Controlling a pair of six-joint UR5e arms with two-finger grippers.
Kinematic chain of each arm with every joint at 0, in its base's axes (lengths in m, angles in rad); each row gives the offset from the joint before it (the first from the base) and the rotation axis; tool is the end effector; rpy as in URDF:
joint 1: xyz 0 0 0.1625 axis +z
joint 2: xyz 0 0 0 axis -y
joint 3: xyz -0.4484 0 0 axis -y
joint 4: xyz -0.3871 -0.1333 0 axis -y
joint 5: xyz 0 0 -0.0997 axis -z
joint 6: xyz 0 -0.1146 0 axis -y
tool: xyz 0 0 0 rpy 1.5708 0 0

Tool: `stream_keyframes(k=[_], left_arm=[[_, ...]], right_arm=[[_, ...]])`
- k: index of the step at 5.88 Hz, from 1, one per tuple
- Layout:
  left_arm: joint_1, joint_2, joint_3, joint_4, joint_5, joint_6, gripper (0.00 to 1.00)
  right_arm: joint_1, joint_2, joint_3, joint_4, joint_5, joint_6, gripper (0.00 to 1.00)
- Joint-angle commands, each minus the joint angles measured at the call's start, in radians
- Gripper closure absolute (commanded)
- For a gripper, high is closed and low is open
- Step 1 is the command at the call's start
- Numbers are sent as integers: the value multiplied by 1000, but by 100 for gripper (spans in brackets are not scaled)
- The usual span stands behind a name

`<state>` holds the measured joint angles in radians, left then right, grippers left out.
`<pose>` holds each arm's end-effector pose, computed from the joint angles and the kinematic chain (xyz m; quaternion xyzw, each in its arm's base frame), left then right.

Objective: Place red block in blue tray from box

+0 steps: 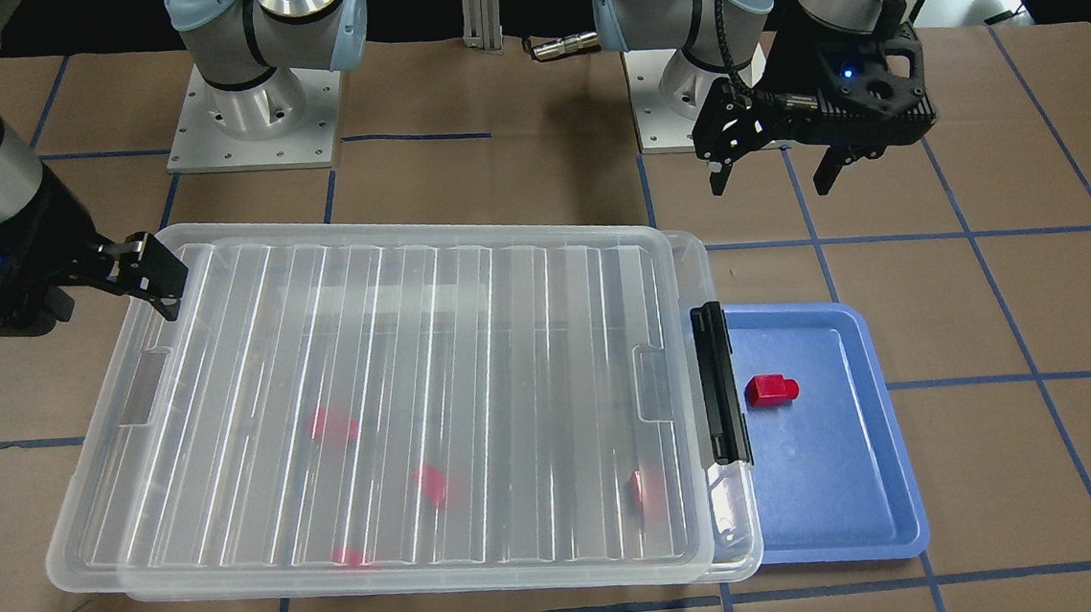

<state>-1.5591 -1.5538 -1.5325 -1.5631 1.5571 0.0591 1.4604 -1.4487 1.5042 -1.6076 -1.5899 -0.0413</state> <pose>-0.1292 -0.4871 0.5241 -0.0239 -0.9992 0.0317 0.0057 0.0710 -0.5498 0.4697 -0.0344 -0.9993 -0.0100 0.0088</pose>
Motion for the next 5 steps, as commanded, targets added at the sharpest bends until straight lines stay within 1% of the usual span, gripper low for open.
stream_keyframes(k=[1,2,4,5], left_arm=[[1,1,0,2,-3,1,1],[1,0,0,2,-3,1,1],[2,-2,-2,2,-2,-1,1],[2,-3,-2,2,-3,-1,1]], right_arm=[[75,-7,-76,116,2,139,0],[121,-7,-82,151,17,176,0],[118,-34,-43,155,19,161,0],[112,-57,-10,132,19,158,0]])
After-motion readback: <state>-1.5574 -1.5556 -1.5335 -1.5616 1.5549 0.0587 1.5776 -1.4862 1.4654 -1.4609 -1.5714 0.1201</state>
